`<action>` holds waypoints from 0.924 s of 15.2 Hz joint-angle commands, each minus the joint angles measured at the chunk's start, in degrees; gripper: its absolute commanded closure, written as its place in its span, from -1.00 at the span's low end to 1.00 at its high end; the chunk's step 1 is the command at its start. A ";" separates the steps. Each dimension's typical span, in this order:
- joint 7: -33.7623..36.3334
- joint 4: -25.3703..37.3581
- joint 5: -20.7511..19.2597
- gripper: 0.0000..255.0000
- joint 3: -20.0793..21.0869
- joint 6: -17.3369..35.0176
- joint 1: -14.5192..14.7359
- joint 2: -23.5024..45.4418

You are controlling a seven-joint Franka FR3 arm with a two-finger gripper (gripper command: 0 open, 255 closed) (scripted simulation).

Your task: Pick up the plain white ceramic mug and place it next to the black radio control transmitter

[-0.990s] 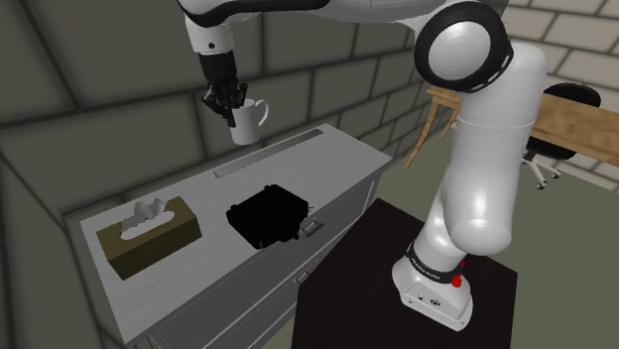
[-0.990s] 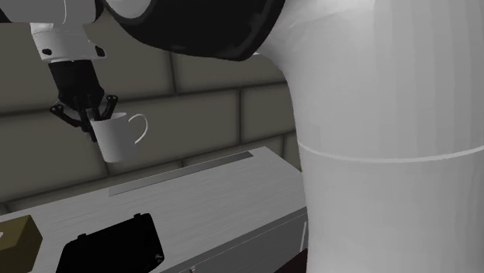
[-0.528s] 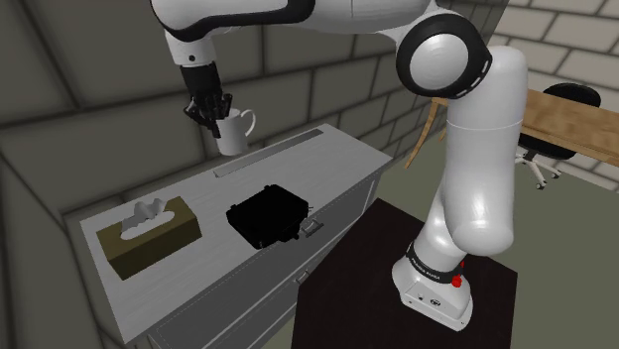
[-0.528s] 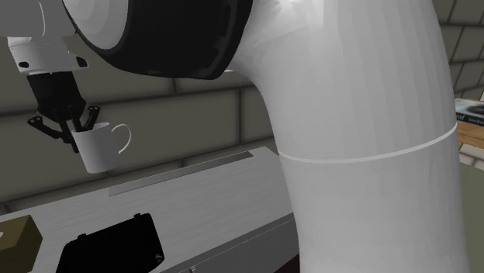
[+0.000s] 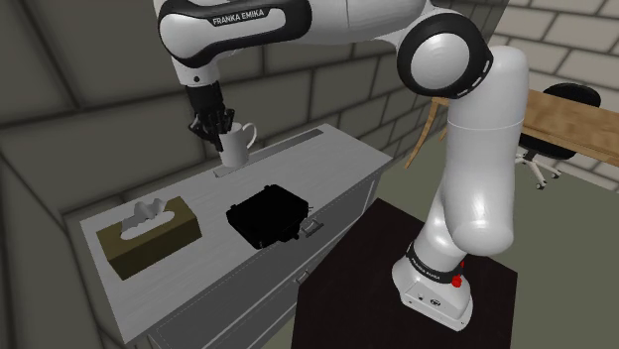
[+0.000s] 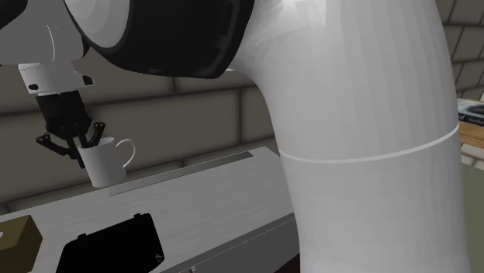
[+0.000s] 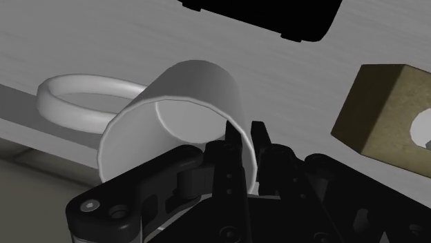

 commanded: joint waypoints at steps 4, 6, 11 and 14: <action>-0.03 -3.38 -0.01 1.00 -0.01 3.82 -0.01 0.40; -0.04 -4.53 -0.01 1.00 -0.02 5.24 -0.01 0.67; -0.06 -7.12 -0.03 1.00 -0.03 8.71 -0.01 1.55; -0.07 -8.49 -0.05 1.00 -0.04 10.74 0.00 2.22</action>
